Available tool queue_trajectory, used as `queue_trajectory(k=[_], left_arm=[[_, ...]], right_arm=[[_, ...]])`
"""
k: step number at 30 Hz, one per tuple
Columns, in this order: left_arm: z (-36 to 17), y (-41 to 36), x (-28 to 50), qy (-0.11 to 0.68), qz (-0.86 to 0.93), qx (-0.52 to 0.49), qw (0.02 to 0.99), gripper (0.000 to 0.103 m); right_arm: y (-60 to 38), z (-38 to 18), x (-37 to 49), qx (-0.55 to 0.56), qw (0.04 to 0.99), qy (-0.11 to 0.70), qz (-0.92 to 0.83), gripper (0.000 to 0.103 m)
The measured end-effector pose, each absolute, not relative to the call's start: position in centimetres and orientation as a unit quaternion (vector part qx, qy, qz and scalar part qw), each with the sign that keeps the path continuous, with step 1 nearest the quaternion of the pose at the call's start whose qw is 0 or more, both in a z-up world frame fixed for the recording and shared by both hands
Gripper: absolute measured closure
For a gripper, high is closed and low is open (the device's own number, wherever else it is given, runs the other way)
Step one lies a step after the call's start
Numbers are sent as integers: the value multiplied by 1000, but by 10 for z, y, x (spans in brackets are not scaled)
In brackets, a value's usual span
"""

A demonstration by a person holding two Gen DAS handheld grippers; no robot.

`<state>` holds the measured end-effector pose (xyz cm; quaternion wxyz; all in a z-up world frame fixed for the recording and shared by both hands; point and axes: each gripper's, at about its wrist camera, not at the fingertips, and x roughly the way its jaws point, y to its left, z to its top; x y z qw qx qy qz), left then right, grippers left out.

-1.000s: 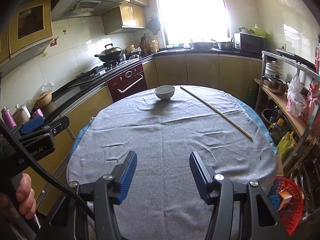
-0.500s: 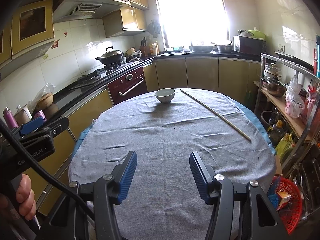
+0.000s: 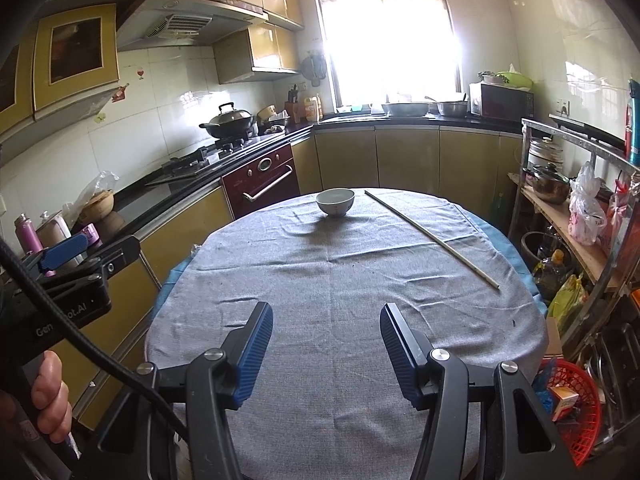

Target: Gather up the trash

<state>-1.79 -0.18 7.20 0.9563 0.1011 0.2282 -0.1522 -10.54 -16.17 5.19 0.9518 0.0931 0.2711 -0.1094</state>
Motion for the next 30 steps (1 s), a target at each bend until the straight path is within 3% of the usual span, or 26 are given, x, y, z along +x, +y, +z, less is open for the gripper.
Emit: queue_trajectory(k=[30], left_arm=[[76,-17,25,241,-156,122,950,18]], right_arm=[[-182,52,-59,111,944,283,-128,43]])
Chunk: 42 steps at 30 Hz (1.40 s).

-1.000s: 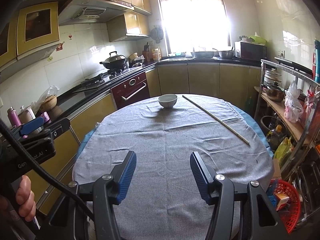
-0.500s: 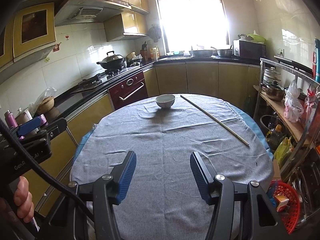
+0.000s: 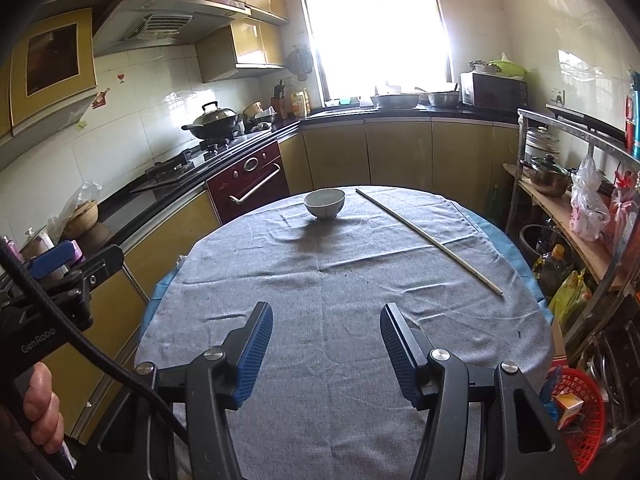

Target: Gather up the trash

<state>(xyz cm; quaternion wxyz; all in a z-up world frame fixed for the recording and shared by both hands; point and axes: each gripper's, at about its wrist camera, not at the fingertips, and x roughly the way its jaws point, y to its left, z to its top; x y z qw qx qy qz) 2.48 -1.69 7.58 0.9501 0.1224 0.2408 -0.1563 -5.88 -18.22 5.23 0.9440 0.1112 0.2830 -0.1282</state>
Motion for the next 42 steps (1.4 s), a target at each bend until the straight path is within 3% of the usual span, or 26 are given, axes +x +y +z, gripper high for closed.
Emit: queue_trajectory(k=[42], left_arm=[[76,-58,47,266,-123,145,945,18]], right_arm=[[-232,45,-20,109,941,298,-117,43]])
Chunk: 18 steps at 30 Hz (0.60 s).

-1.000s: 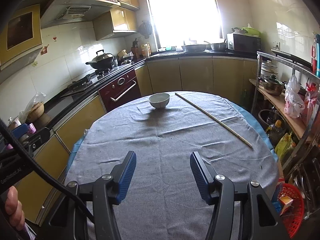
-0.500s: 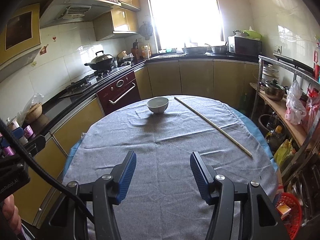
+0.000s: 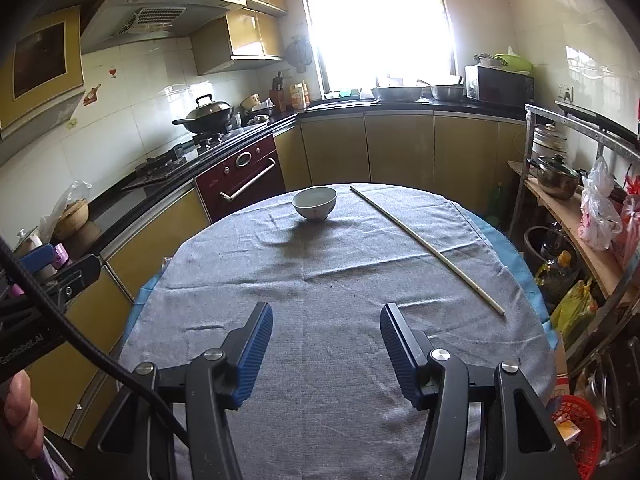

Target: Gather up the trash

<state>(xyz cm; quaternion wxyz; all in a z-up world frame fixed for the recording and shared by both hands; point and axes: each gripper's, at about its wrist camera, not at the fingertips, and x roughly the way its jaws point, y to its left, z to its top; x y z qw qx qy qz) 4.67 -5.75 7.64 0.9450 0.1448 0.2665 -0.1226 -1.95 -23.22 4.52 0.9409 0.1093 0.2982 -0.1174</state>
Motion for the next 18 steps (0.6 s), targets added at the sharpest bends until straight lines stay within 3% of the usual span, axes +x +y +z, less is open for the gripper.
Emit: queue_trajectory(k=[18], left_arm=[[92,-56,24,245,-129,140,951,18]], right_arm=[[-225,60,-41,97,948,280,-114,43]])
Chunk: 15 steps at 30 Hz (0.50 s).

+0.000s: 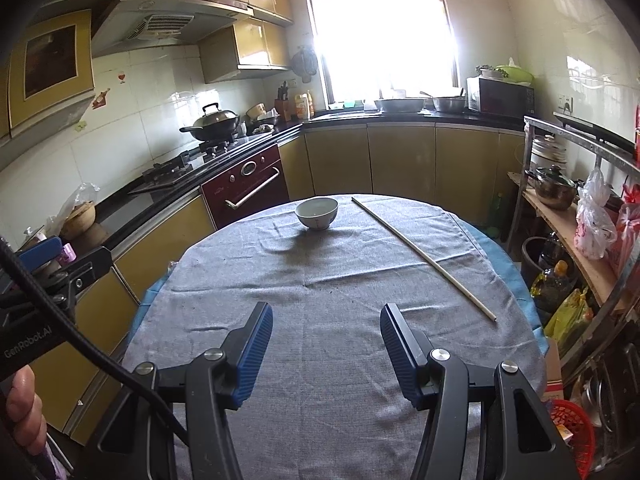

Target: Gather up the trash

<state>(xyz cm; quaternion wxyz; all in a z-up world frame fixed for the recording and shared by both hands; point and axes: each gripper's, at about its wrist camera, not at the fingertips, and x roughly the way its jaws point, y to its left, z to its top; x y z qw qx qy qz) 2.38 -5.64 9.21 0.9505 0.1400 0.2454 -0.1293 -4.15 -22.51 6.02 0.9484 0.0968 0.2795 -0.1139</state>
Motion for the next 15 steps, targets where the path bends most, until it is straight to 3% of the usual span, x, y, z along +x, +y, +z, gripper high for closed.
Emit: queue_trajectory(k=[15], left_arm=[[97,-47,24,237,-130,131,954,18]], right_arm=[[-213,74,-45,81,953,269,-114,43]])
